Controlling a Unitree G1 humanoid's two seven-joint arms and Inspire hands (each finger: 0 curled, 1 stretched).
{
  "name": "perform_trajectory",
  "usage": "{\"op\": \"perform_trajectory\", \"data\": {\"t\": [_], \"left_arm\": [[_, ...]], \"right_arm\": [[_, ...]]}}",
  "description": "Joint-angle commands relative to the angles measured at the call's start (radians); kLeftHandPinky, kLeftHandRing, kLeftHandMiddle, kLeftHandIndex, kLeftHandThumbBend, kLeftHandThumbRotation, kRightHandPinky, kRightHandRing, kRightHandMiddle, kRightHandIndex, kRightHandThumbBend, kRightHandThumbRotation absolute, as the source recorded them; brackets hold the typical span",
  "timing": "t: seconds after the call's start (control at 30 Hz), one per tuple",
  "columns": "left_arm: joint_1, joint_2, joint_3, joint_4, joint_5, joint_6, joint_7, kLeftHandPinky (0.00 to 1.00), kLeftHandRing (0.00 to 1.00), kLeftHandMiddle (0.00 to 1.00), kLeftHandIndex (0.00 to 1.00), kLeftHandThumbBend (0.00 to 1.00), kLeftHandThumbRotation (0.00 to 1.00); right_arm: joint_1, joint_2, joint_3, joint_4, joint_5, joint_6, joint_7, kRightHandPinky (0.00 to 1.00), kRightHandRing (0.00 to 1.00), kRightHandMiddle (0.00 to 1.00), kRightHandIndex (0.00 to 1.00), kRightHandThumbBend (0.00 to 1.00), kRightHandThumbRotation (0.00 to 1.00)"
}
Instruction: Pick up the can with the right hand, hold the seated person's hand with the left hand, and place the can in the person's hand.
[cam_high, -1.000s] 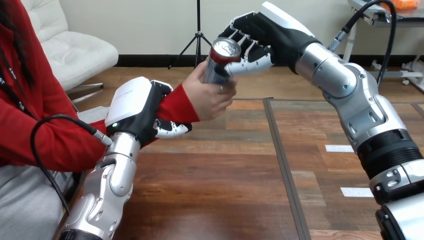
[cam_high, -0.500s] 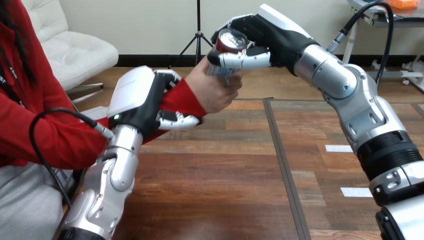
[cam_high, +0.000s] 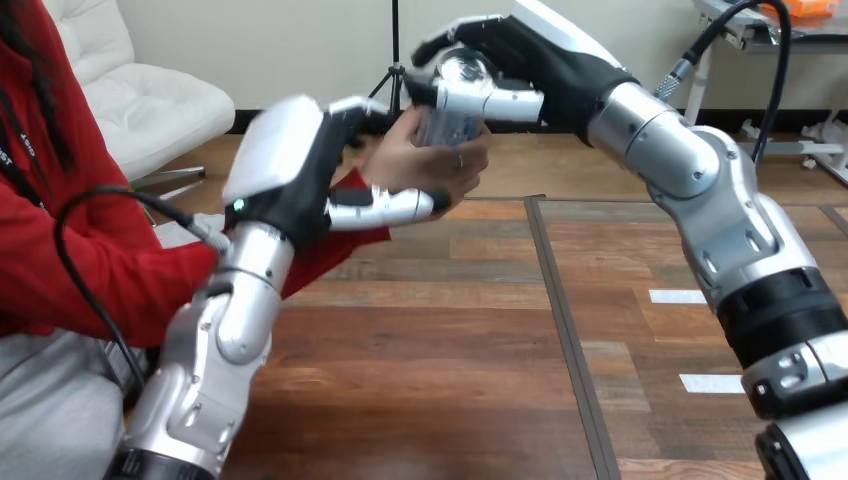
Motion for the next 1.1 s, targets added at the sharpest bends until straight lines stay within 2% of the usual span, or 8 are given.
{"op": "perform_trajectory", "data": {"t": [0.0, 0.27, 0.4, 0.63, 1.07], "left_arm": [[-0.117, 0.016, 0.033, -0.153, -0.037, -0.015, -0.012, 0.61, 0.76, 0.79, 0.81, 1.0, 0.76], [-0.094, 0.022, 0.032, -0.167, -0.048, -0.013, -0.031, 0.6, 0.78, 0.83, 0.87, 1.0, 0.88], [-0.084, 0.029, 0.029, -0.171, -0.049, -0.016, -0.036, 0.64, 0.81, 0.86, 0.91, 1.0, 0.94], [-0.069, 0.035, 0.026, -0.175, -0.061, -0.012, -0.052, 0.67, 0.83, 0.88, 0.94, 1.0, 0.98], [-0.033, 0.038, 0.022, -0.183, -0.065, -0.01, -0.053, 0.64, 0.85, 0.89, 0.97, 1.0, 1.0]], "right_arm": [[0.001, -0.007, -0.042, -0.109, 0.049, -0.047, 0.007, 0.56, 0.65, 0.7, 0.77, 0.96, 1.0], [0.032, -0.008, -0.053, -0.147, 0.074, -0.034, 0.014, 0.57, 0.69, 0.72, 0.79, 1.0, 1.0], [0.049, -0.007, -0.058, -0.168, 0.083, -0.029, 0.014, 0.58, 0.7, 0.72, 0.79, 1.0, 1.0], [0.076, -0.007, -0.065, -0.208, 0.097, -0.011, 0.013, 0.59, 0.72, 0.73, 0.81, 1.0, 1.0], [0.141, -0.003, -0.091, -0.273, 0.124, -0.021, 0.009, 0.59, 0.72, 0.74, 0.82, 0.99, 1.0]]}}
